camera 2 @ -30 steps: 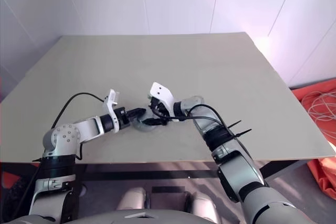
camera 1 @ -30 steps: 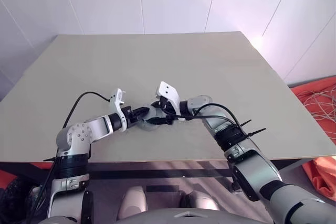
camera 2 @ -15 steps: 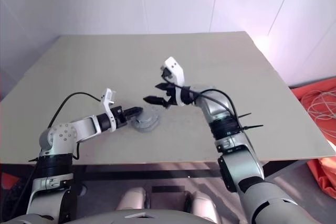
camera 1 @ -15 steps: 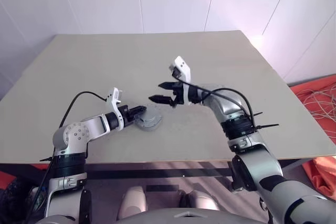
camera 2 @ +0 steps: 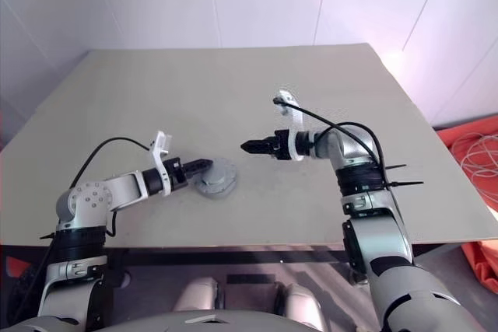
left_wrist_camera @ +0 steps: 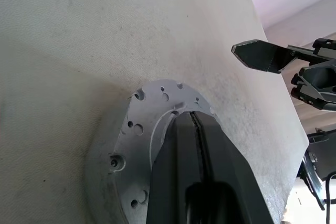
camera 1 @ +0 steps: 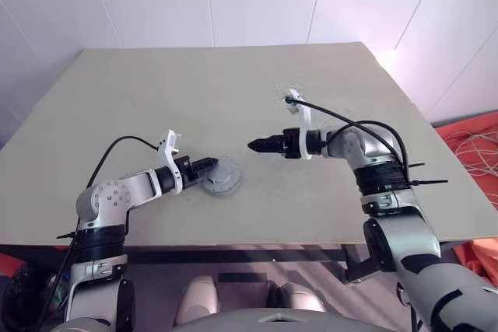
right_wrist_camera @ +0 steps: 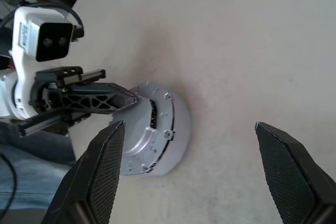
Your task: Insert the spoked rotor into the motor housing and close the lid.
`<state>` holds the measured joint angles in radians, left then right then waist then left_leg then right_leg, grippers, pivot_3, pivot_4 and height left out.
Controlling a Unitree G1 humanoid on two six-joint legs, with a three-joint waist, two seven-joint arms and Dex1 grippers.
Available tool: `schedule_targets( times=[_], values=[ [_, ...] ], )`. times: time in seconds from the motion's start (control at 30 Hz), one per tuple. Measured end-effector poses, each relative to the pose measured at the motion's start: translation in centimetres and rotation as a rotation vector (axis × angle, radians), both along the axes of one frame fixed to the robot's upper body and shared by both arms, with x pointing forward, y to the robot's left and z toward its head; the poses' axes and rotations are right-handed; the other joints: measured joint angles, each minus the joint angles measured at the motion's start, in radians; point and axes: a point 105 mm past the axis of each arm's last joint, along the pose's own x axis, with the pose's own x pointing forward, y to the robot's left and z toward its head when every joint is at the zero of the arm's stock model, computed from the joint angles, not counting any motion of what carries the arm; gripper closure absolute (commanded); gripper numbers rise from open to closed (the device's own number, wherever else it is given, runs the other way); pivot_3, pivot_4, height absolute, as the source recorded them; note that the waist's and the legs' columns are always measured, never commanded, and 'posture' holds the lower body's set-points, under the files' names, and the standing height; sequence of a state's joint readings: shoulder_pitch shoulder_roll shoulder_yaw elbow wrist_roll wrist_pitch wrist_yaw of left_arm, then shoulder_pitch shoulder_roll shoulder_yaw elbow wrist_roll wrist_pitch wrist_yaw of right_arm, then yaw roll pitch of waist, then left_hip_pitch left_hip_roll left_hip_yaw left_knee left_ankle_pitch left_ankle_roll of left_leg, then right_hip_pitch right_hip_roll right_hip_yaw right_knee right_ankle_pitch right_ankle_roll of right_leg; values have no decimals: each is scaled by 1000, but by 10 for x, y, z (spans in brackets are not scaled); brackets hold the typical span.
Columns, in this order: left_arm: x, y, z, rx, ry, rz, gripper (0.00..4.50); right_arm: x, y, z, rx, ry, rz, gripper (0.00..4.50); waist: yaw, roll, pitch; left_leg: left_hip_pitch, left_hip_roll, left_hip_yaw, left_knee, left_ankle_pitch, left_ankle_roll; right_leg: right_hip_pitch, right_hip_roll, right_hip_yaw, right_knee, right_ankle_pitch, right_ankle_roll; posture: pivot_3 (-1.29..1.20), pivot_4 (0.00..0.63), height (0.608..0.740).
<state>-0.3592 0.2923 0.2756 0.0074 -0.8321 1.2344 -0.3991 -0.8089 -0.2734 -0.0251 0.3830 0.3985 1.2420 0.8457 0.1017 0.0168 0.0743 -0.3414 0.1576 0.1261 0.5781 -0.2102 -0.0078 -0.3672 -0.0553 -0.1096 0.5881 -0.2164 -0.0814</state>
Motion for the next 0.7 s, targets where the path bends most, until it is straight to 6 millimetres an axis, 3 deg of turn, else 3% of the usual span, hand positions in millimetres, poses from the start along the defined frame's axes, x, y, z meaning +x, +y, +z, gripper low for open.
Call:
schedule_targets(
  times=[0.2, 0.33, 0.53, 0.7],
  values=[
    [-2, 0, -1, 5, 10, -9, 4500, -20, 16, -15, 38, 216, 4, 40, 1, 0, 0, 2, 0, 0, 0, 2, -3, 2, 0, 0, 0, -1, 1, 0, 0, 740],
    [-2, 1, -1, 11, 14, -12, 4500, -30, 16, -34, 13, 297, -12, 40, 2, 1, 0, 6, 0, 0, -1, 2, -4, 3, 0, 0, 0, -1, 1, 0, 0, 740],
    [-3, 3, -3, 18, 19, -8, 4500, -29, 14, -41, 29, 329, -45, 40, 2, 1, -2, 8, 0, 0, -1, 3, -5, 6, 0, 0, 0, -1, 2, 0, 0, 740],
    [-3, 6, -3, 23, 21, 0, 4500, -27, 23, -43, 70, 354, -60, 40, -3, 2, -3, 9, 0, 0, -2, 3, -5, 6, 0, 0, 0, -1, 2, 0, 0, 740]
  ],
)
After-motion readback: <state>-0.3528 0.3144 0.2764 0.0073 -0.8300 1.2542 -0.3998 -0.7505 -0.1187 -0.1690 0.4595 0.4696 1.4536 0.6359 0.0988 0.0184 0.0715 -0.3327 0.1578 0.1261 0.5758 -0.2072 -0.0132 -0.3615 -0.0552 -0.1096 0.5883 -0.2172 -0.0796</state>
